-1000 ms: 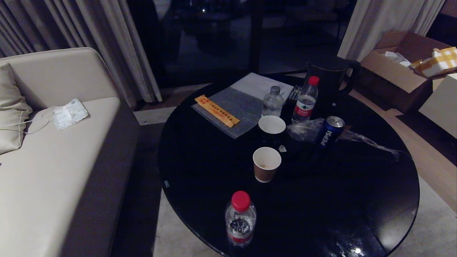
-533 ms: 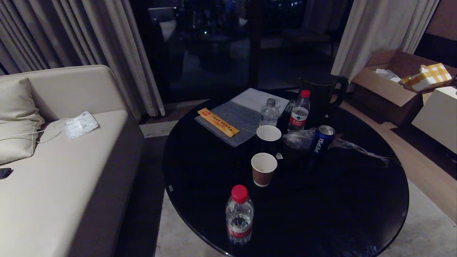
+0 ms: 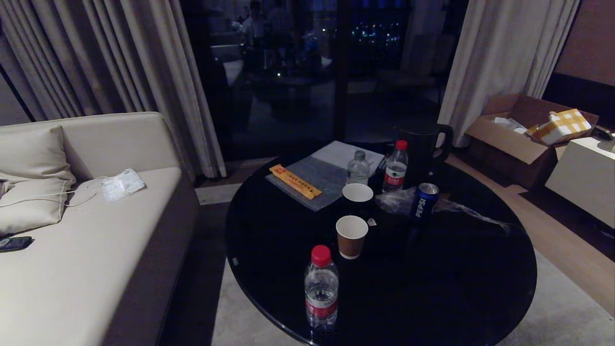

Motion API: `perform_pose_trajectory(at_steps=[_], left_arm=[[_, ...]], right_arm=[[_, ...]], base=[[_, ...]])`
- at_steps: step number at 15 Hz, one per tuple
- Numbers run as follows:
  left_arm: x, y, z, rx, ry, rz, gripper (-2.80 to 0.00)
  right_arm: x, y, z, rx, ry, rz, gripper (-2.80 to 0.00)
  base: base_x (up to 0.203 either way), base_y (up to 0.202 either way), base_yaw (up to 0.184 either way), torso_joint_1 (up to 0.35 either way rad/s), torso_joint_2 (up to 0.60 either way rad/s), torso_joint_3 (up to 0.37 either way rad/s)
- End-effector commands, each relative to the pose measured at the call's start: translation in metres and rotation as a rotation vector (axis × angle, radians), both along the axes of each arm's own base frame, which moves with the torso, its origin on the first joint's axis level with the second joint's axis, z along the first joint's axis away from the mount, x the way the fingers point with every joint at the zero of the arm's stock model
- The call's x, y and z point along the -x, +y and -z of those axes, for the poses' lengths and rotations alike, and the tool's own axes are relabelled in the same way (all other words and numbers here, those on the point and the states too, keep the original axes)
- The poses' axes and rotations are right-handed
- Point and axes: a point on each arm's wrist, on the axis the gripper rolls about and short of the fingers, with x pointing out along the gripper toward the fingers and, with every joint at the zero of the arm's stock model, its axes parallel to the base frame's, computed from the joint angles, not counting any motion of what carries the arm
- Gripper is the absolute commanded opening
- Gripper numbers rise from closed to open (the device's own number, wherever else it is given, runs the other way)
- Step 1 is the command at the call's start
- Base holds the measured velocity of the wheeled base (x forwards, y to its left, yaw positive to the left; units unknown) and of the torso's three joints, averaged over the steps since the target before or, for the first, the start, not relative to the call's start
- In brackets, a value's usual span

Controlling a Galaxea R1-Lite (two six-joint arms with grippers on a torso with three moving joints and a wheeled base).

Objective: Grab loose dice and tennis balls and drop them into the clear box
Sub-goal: Put the toys in the box

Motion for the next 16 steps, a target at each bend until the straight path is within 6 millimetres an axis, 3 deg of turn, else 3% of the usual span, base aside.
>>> perform_pose_trajectory(at_steps=[1, 12, 16], left_arm=[[-0.0001, 0.0000, -0.0001, 0.001, 0.001, -0.001, -2.80], [-0.0001, 0.0000, -0.0001, -0.003, 0.001, -0.001, -2.80], [-0.0001, 0.0000, -0.0001, -0.003, 0.001, -0.001, -2.80]], right_arm=[[-0.0002, 0.0000, 0.0000, 0.000, 0.002, 0.000, -2.80], [-0.0002, 0.0000, 0.0001, 0.000, 0.003, 0.000, -2.80], [-0.0001, 0.0000, -0.0003, 0.000, 0.002, 0.000, -2.80]], base=[[0.000, 0.000, 0.000, 0.010, 0.01, 0.207], [0.000, 0.000, 0.000, 0.000, 0.00, 0.043], [-0.142, 0.000, 0.000, 0.002, 0.00, 0.004]])
